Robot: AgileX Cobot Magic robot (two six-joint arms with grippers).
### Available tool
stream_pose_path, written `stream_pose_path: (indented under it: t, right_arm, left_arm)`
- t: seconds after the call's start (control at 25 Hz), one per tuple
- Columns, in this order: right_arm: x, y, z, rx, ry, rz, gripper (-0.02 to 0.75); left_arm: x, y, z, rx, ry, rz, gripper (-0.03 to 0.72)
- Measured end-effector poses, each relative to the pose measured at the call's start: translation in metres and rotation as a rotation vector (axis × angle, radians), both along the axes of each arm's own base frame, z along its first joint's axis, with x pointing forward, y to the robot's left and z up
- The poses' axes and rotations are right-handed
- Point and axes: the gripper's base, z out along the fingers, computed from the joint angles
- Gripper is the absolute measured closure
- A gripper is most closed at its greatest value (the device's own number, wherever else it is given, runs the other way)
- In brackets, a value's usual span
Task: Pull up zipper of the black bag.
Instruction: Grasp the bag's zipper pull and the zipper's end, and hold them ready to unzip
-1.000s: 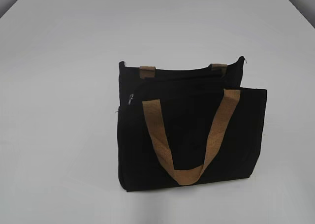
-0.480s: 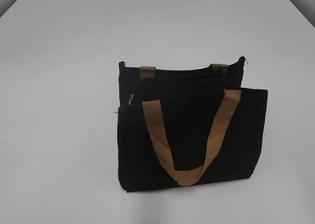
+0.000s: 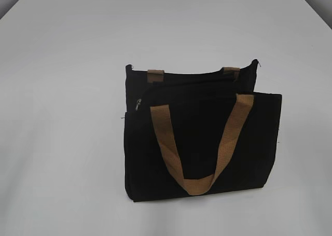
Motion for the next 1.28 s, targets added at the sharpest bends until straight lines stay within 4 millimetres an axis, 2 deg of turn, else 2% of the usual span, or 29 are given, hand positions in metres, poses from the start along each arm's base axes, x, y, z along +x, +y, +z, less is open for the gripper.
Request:
stream_pose_path:
  t: [0.08, 0.16, 0.36, 0.44, 0.6, 0.72, 0.84, 0.96, 1.16, 1.28]
  right_arm:
    - [0.017, 0.005, 0.004, 0.006, 0.003, 0.058, 0.238]
    - [0.035, 0.012, 0.008, -0.018, 0.032, 0.145, 0.239]
    - [0.080, 0.034, 0.012, -0.098, 0.132, 0.326, 0.240]
    - [0.102, 0.045, 0.009, -0.121, 0.186, 0.377, 0.240]
    - [0.132, 0.063, 0.006, -0.147, 0.240, 0.443, 0.240]
    - [0.147, 0.076, -0.003, -0.160, 0.277, 0.482, 0.240]
    - [0.155, 0.086, -0.013, -0.173, 0.305, 0.512, 0.240]
    - [0.155, 0.092, -0.015, -0.180, 0.305, 0.532, 0.240]
    - [0.155, 0.093, -0.014, -0.190, 0.293, 0.543, 0.240]
    - [0.155, 0.093, -0.014, -0.194, 0.292, 0.545, 0.240]
  left_arm:
    - [0.027, -0.008, 0.000, -0.053, 0.040, -0.047, 0.260]
    - [0.054, -0.015, -0.005, -0.069, 0.084, -0.084, 0.209]
    - [0.124, -0.030, -0.039, -0.058, 0.198, -0.106, 0.186]
    - [0.141, -0.036, -0.050, -0.032, 0.203, -0.067, 0.185]
    - [0.170, -0.051, -0.078, 0.057, 0.197, 0.049, 0.190]
    - [0.185, -0.066, -0.099, 0.115, 0.164, 0.131, 0.193]
    - [0.199, -0.074, -0.122, 0.027, 0.165, 0.211, 0.193]
    - [0.208, -0.083, -0.142, -0.044, 0.201, 0.164, 0.193]
    - [0.205, -0.097, -0.152, 0.035, 0.166, -0.009, 0.195]
    - [0.189, -0.091, -0.164, 0.013, 0.140, -0.018, 0.196]
